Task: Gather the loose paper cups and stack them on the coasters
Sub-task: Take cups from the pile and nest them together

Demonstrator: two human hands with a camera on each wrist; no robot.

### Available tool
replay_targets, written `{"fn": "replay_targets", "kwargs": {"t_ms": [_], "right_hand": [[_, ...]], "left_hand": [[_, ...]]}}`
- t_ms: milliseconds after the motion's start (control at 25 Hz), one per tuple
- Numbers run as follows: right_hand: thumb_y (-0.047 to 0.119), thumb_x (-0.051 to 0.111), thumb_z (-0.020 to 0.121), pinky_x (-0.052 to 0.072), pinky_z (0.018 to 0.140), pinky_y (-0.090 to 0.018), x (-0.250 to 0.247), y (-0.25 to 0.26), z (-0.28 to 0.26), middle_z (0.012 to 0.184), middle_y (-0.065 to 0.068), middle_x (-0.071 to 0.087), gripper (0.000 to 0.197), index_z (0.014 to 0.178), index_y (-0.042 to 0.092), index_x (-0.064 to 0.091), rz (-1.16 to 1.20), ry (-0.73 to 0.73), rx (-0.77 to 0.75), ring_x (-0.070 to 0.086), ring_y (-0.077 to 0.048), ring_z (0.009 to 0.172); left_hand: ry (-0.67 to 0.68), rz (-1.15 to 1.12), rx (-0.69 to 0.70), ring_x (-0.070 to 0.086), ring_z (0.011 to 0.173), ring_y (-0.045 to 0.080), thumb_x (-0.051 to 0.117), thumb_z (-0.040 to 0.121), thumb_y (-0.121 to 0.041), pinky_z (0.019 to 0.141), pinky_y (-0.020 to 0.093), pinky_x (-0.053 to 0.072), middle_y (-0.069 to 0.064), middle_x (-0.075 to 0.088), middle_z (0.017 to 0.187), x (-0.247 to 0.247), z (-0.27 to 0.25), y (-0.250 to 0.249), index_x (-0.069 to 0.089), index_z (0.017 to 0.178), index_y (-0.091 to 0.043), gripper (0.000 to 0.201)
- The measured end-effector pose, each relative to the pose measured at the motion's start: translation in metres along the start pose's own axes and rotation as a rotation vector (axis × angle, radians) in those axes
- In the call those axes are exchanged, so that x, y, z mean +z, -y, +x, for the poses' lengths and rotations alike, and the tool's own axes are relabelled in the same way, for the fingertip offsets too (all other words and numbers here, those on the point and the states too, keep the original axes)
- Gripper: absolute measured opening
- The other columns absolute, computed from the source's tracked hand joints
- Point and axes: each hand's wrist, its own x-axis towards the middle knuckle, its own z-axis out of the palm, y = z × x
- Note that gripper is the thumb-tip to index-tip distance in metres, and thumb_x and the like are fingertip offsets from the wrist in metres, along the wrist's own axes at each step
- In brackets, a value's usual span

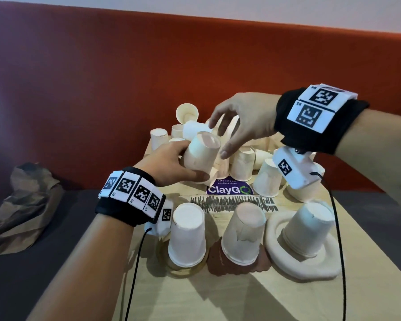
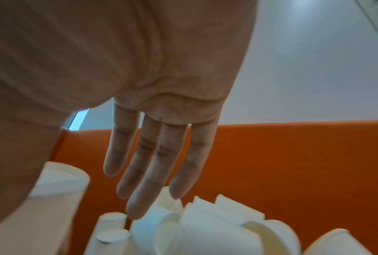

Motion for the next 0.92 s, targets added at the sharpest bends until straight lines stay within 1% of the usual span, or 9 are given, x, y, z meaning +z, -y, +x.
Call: {"fn": "replay_targets", "kwargs": {"t_ms": [120,200,240,320,440,520,680,800,920], "right_hand": [[0.041,0.093,0.061,0.055,0.085,-0.031,0.003,-0.033,-0.005,0.098,0.014,0.072,0.052,0.105,0.029,0.069,-0.124,0.016,0.131,0.066,-0.003,0.081],[0.041,0.091,0.063,0.055,0.086,-0.034,0.013,-0.057,-0.008,0.099,0.013,0.072,0.049,0.106,0.029,0.069,-0.249,0.031,0.217,0.067,-0.010,0.087],[0.041,0.090,0.065,0.055,0.087,-0.035,0.019,-0.069,-0.010,0.102,0.012,0.071,0.050,0.109,0.028,0.069,-0.293,0.046,0.253,0.067,-0.012,0.091],[0.041,0.087,0.069,0.053,0.091,-0.036,0.032,-0.090,-0.013,0.115,0.009,0.068,0.058,0.121,0.027,0.064,-0.365,0.090,0.309,0.065,-0.016,0.100],[0.040,0.083,0.075,0.051,0.094,-0.036,0.044,-0.109,-0.014,0.134,0.004,0.060,0.076,0.141,0.028,0.049,-0.456,0.140,0.350,0.061,-0.021,0.112],[0.037,0.082,0.078,0.051,0.095,-0.037,0.048,-0.114,-0.014,0.137,0.003,0.058,0.078,0.146,0.028,0.044,-0.474,0.154,0.350,0.061,-0.021,0.114],[0.037,0.081,0.078,0.052,0.095,-0.040,0.056,-0.117,-0.009,0.128,0.003,0.063,0.075,0.144,0.029,0.047,-0.462,0.164,0.359,0.062,-0.022,0.109],[0.044,0.084,0.071,0.055,0.088,-0.039,0.054,-0.111,-0.009,0.114,0.003,0.068,0.062,0.127,0.031,0.063,-0.439,0.185,0.357,0.064,-0.020,0.099],[0.053,0.085,0.064,0.056,0.084,-0.037,0.036,-0.096,-0.015,0.103,0.007,0.068,0.055,0.112,0.032,0.069,-0.367,0.105,0.319,0.064,-0.017,0.091]], "left_hand": [[-0.035,0.032,-0.010,0.065,0.098,0.008,0.089,0.063,-0.048,0.093,0.035,0.054,-0.012,0.067,0.108,0.002,0.001,0.002,0.061,0.121,-0.029,0.066],[-0.035,0.050,-0.007,0.065,0.099,0.009,0.088,0.064,-0.049,0.093,0.034,0.053,-0.011,0.067,0.108,0.005,0.001,0.000,0.061,0.122,-0.028,0.067],[-0.028,0.056,-0.008,0.064,0.099,0.010,0.088,0.065,-0.048,0.092,0.032,0.052,-0.010,0.067,0.109,0.007,0.001,-0.001,0.060,0.123,-0.028,0.067],[-0.010,0.064,-0.012,0.064,0.098,0.009,0.088,0.066,-0.045,0.090,0.027,0.050,-0.010,0.066,0.109,0.009,0.000,-0.003,0.059,0.124,-0.027,0.068],[0.006,0.075,-0.019,0.064,0.099,0.009,0.088,0.065,-0.047,0.092,0.030,0.051,-0.010,0.066,0.109,0.010,0.001,-0.002,0.058,0.126,-0.027,0.071],[0.004,0.071,-0.025,0.064,0.100,0.009,0.088,0.065,-0.048,0.093,0.031,0.051,-0.010,0.066,0.109,0.009,0.001,-0.002,0.059,0.125,-0.026,0.071],[-0.007,0.077,-0.004,0.064,0.100,0.010,0.087,0.064,-0.048,0.093,0.033,0.052,-0.010,0.066,0.109,0.010,0.002,-0.003,0.060,0.125,-0.026,0.070],[0.001,0.078,-0.024,0.064,0.100,0.010,0.088,0.064,-0.049,0.095,0.035,0.052,-0.010,0.066,0.108,0.011,0.002,0.000,0.060,0.124,-0.026,0.070],[0.008,0.092,-0.034,0.065,0.101,0.011,0.088,0.064,-0.049,0.096,0.038,0.052,-0.009,0.067,0.107,0.012,0.002,0.003,0.061,0.123,-0.026,0.070]]}}
